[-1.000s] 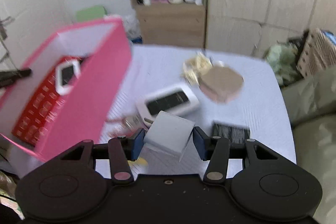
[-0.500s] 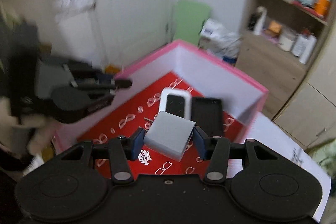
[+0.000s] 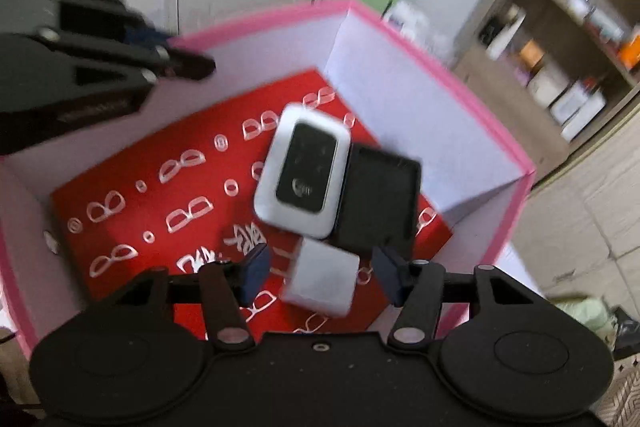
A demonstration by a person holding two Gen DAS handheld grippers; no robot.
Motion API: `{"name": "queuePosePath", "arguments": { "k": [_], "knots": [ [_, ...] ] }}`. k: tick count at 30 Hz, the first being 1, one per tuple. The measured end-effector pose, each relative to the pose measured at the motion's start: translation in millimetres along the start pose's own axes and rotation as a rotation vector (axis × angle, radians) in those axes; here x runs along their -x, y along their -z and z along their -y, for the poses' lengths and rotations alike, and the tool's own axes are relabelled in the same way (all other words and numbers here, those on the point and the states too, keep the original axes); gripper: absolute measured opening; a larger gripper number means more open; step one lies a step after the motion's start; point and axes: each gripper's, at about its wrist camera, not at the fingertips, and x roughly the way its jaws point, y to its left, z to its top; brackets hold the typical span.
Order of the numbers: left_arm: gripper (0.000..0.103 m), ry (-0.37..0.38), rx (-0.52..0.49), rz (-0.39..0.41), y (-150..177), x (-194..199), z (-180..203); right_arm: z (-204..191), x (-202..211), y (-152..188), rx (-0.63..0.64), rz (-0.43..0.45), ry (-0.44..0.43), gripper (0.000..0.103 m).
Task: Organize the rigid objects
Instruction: 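Place the charger cube in the box and open the right gripper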
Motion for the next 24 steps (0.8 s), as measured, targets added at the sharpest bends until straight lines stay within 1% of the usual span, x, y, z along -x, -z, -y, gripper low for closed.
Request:
{"name": "queuePosePath", "arguments": {
  "k": [3, 6, 8, 10, 12, 15, 17, 20, 22, 24],
  "knots": [
    [0.005, 0.005, 0.011, 0.001, -0.3, -0.5, -1.6, 10.1, 30.6, 10.4, -0.09, 0.078, 0.027, 0.063],
    [0.005, 0.008, 0.012, 0.001, -0.3, -1.4, -1.9, 23.1, 67.7, 31.3, -0.203, 0.156, 0.049, 0.063],
    [0.005, 0.008, 0.011, 0.001, -0.3, -1.4, -1.8, 32.9, 91.2, 49.0, -0.296, 0.196, 0.058, 0.063],
    [0.006, 0.009, 0.008, 0.002, -0.2, -1.1, -1.8, 42.6, 108.0, 65.4, -0.369, 0.217, 0.042, 0.063],
    [0.006, 0.011, 0.012, 0.003, 0.2, -1.0, -2.1, 50.8, 116.2, 81.8, -0.436, 0.201, 0.018, 0.063],
    [0.006, 0.018, 0.021, 0.005, 1.2, -0.4, -3.8, 52.1, 114.7, 103.5, -0.488, 0.158, 0.024, 0.063],
    [0.006, 0.023, 0.032, 0.006, 1.4, -0.6, -5.0, 47.6, 106.7, 118.0, -0.517, 0.123, 0.023, 0.063],
    [0.006, 0.028, 0.04, 0.006, 0.8, -1.9, -5.1, 35.9, 85.8, 146.9, -0.584, 0.103, 0.003, 0.064],
    [0.006, 0.019, 0.025, 0.004, 1.0, -2.1, -4.2, 28.8, 67.8, 164.2, -0.636, 0.055, -0.035, 0.064],
    [0.006, 0.011, 0.013, 0.003, 1.3, -1.8, -2.8, 22.9, 54.3, 174.4, -0.668, 0.026, -0.041, 0.064]
  ]
}}
